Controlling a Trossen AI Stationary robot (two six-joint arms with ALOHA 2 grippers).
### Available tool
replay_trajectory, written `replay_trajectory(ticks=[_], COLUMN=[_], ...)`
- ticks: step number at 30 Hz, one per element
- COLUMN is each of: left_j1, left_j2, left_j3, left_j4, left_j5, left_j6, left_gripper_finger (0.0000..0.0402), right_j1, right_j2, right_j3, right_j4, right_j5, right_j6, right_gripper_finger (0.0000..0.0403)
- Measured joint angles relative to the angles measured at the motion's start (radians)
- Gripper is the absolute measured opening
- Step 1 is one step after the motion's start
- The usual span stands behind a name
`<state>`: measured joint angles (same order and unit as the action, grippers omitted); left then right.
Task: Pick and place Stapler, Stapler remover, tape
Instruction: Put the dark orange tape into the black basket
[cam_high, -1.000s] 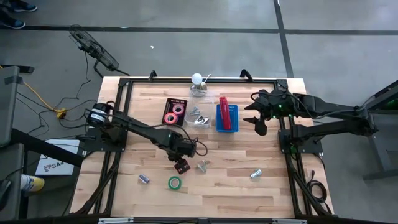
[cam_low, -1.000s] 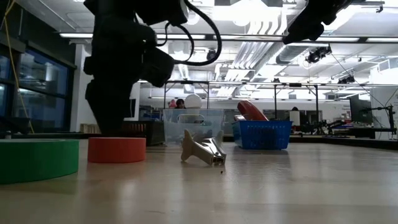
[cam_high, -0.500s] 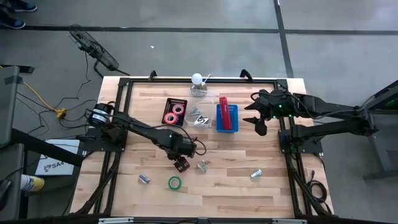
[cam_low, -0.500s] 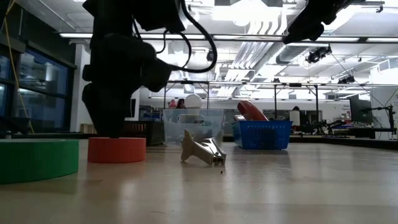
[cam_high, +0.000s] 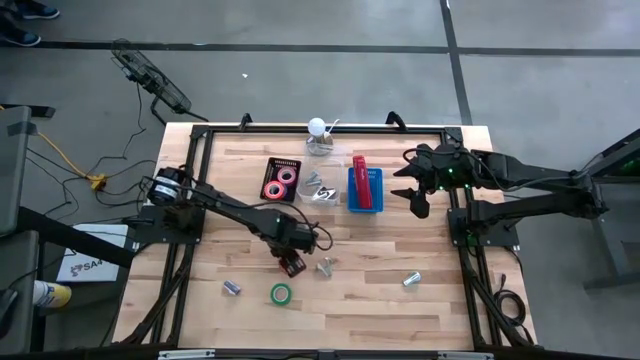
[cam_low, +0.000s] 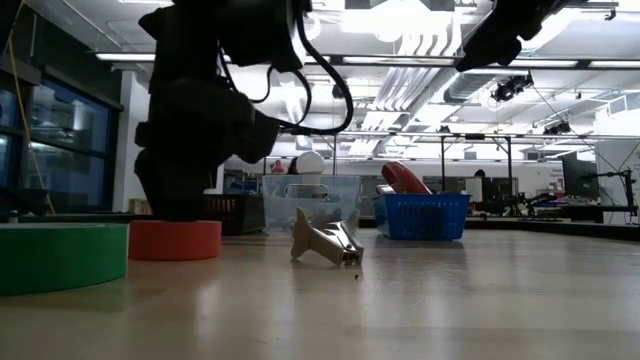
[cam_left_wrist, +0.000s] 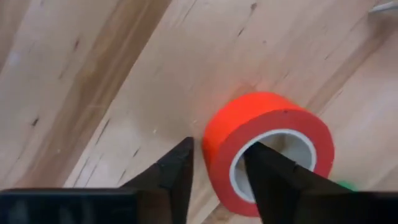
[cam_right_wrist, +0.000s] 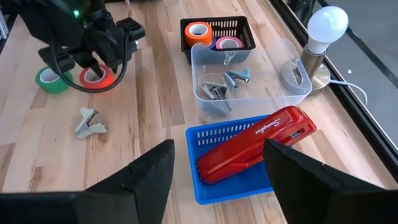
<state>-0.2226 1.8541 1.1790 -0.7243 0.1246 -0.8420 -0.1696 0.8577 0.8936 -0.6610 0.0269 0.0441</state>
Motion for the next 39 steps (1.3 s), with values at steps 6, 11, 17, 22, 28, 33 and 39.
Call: replay_trajectory(ticks=[6,11,17,22,28,33,39], left_j1=[0.000,0.000,0.000,0.000,0.042,0.124,0.237], left_j2=[0.011,0.004,-0.023,-0.047,-0.067,-0.088,-0.114], left_j3=[0.001,0.000,0.021,0.089,0.205,0.276,0.317], left_j4=[-0.003,-0.010,-0.031,-0.128,-0.353,-0.468,-0.521], left_j5=[0.016,0.032,0.074,0.035,-0.081,-0.138,-0.181], left_j6=[0.003,0.006,0.008,0.008,0.005,0.013,0.061], left_gripper_finger=[0.0062,0.0037,0.0037,0.0037,0.0037,0.0037,0.0037], right_j1=[0.000,0.000,0.000,0.000,0.000,0.000,0.000], right_j2=[0.000,0.000,0.000,0.000,0.000,0.000,0.000], right_j3=[0.000,0.000,0.000,0.000,0.000,0.000,0.000], right_j4=[-0.005,-0.006,-0.006,-0.008,-0.013,-0.013,-0.015], right_j5=[0.000,0.000,0.000,0.009,0.031,0.030,0.029], right_j6=[0.000,0.000,0.000,0.000,-0.002,-0.003,-0.001], right_gripper_finger=[0.0238,0.0238,0.0238,0.0238,0.0238,0.0238,0.0238])
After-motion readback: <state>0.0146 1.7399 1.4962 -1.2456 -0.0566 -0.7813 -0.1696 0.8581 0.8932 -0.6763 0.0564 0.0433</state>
